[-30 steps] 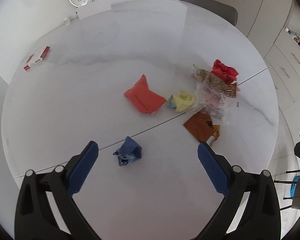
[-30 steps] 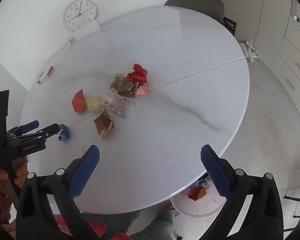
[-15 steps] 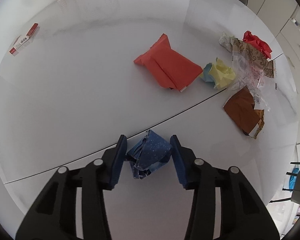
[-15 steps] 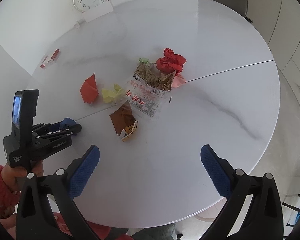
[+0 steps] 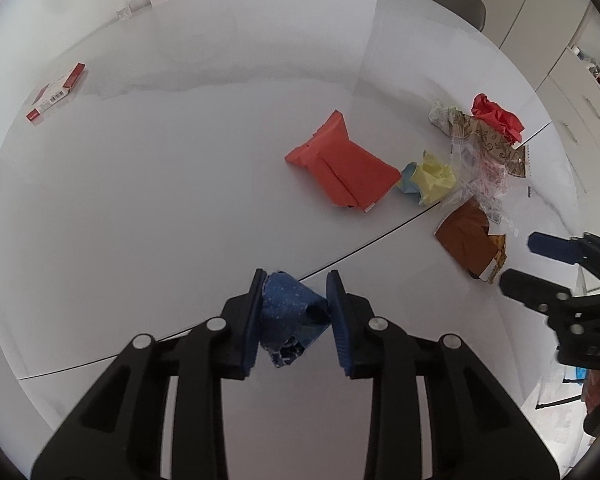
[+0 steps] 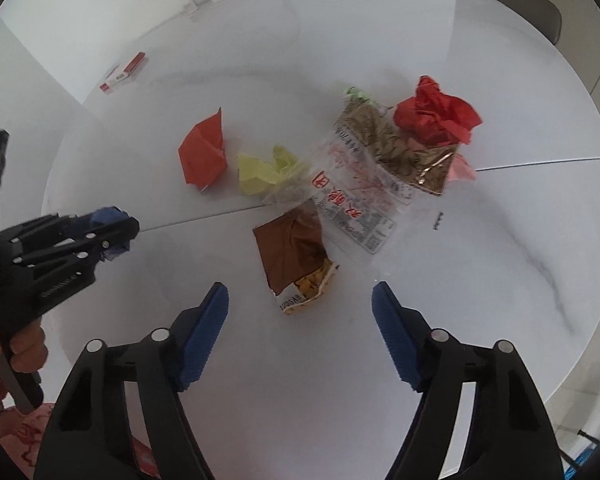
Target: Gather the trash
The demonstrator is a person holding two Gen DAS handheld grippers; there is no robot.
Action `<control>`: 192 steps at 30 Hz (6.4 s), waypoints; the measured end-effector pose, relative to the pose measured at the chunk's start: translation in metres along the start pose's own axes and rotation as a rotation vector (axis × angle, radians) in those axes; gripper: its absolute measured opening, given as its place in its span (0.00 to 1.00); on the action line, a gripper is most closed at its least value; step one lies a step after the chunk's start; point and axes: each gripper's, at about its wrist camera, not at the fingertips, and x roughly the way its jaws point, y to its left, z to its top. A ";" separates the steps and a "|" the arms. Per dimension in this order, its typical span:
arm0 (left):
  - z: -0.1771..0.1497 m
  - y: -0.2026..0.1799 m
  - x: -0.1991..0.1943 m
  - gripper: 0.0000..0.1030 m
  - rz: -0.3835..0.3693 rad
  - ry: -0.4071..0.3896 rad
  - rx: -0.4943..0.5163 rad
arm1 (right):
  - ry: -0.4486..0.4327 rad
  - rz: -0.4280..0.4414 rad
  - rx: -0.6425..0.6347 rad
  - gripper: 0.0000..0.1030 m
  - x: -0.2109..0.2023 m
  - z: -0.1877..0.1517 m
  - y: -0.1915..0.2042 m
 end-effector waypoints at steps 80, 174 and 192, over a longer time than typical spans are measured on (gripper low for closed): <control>-0.100 -0.411 -0.021 0.75 -0.402 0.182 0.667 | -0.150 -0.430 0.680 0.94 -0.187 -0.256 -0.256; 0.089 -0.022 0.078 0.35 -0.047 0.213 -0.444 | -0.169 -0.109 0.528 0.56 -0.069 -0.020 -0.099; 0.037 -0.190 -0.051 0.35 -0.200 0.081 0.140 | -0.175 -0.303 0.681 0.57 -0.129 -0.175 -0.185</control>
